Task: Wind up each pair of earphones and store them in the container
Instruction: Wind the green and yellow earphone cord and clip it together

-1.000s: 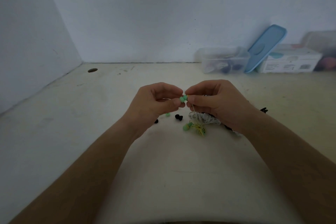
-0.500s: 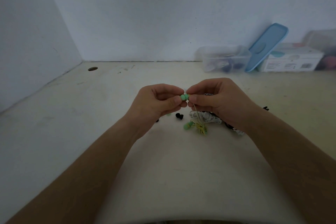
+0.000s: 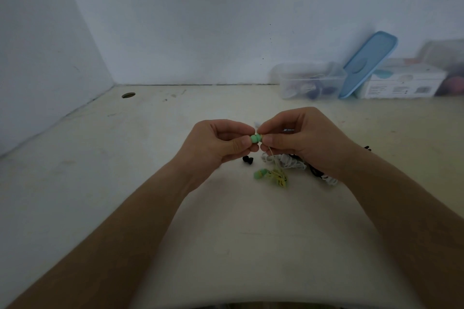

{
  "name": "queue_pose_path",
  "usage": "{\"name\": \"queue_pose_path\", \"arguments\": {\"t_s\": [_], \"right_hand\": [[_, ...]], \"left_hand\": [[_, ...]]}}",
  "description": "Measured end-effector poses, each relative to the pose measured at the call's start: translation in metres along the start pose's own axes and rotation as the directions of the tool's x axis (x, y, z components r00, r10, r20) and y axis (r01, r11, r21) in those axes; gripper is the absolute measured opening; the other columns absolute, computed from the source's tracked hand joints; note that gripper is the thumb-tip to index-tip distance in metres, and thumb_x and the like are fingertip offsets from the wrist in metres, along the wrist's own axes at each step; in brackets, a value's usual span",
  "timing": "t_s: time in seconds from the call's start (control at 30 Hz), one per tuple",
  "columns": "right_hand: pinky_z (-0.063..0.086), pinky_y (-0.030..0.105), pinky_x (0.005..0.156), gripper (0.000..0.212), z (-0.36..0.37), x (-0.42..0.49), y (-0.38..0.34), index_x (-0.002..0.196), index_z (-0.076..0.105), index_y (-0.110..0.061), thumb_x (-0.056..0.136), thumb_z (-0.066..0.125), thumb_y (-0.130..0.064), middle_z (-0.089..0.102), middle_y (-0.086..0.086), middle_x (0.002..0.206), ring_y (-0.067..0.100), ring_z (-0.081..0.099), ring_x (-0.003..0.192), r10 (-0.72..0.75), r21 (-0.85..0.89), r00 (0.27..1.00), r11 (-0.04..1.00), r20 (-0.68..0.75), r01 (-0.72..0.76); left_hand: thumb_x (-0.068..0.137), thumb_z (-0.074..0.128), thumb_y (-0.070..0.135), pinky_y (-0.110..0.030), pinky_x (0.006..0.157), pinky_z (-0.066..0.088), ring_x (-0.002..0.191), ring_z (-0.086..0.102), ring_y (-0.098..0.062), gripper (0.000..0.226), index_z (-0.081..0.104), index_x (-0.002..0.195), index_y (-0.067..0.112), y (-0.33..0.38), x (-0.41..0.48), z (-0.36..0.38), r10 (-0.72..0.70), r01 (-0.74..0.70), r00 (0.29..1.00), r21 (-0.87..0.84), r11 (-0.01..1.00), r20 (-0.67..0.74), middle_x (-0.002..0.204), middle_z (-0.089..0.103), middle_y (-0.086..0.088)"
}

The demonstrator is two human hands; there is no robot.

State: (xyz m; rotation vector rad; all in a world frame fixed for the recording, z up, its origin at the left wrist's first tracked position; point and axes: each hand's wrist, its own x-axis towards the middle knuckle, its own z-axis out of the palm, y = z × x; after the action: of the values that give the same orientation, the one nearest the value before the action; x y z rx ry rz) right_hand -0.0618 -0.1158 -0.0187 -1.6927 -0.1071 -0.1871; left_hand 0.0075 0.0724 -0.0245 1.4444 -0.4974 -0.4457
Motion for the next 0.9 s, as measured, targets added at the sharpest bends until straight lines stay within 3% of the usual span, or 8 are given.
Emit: {"name": "queue_pose_path", "arguments": {"t_s": [0.2,0.43,0.63,0.8,0.9], "right_hand": [[0.060,0.027,0.074,0.014,-0.0036,-0.0012,-0.0025,0.096,0.074,-0.002,0.083,0.072,0.004,0.075,0.019,0.088,0.024,0.074,0.079,-0.024,-0.142,0.999,0.989,0.046,0.030],[0.058,0.024,0.069,0.012,-0.0012,0.0004,0.0006,0.090,0.072,-0.004,0.082,0.070,0.004,0.074,0.010,0.079,0.020,0.073,0.075,0.028,0.064,1.000,0.998,0.012,-0.028],[0.058,0.025,0.072,0.013,-0.0042,-0.0015,-0.0027,0.095,0.073,-0.002,0.084,0.070,0.004,0.074,0.019,0.088,0.021,0.073,0.078,-0.033,-0.102,0.998,0.994,0.063,0.039],[0.058,0.025,0.069,0.017,-0.0011,0.0006,0.0008,0.092,0.072,-0.003,0.075,0.074,-0.004,0.074,0.014,0.082,0.020,0.072,0.075,0.016,0.086,1.000,0.996,0.026,-0.018],[0.058,0.025,0.069,0.018,-0.0015,0.0007,0.0008,0.092,0.072,-0.002,0.074,0.074,-0.004,0.074,0.013,0.082,0.020,0.072,0.075,0.017,0.092,1.000,0.996,0.026,-0.020]], "left_hand": [[0.065,0.075,0.010,-0.028,0.075,0.060,0.084,0.075,-0.026,0.022,0.074,0.087,0.010,-0.0002,-0.0017,0.0007,-0.007,0.006,0.999,0.031,0.999,0.031,0.088,0.076,-0.016],[0.074,0.072,0.003,-0.025,0.074,0.059,0.082,0.075,-0.023,0.018,0.073,0.091,0.009,0.0039,-0.0024,0.0006,0.010,-0.010,1.000,0.016,1.000,0.029,0.087,0.076,-0.014],[0.066,0.074,0.008,-0.029,0.077,0.061,0.079,0.074,-0.024,0.022,0.073,0.087,0.008,0.0026,-0.0027,0.0026,-0.025,0.026,0.999,-0.002,1.000,0.033,0.086,0.076,-0.015],[0.067,0.074,0.010,-0.026,0.074,0.059,0.081,0.074,-0.023,0.017,0.078,0.082,0.017,0.0049,-0.0031,0.0020,0.004,-0.004,0.999,-0.021,1.000,0.039,0.087,0.076,-0.014],[0.067,0.074,0.010,-0.026,0.074,0.059,0.081,0.074,-0.022,0.017,0.079,0.081,0.018,0.0052,-0.0037,0.0019,0.011,-0.010,0.999,-0.020,1.000,0.048,0.086,0.076,-0.014]]}}
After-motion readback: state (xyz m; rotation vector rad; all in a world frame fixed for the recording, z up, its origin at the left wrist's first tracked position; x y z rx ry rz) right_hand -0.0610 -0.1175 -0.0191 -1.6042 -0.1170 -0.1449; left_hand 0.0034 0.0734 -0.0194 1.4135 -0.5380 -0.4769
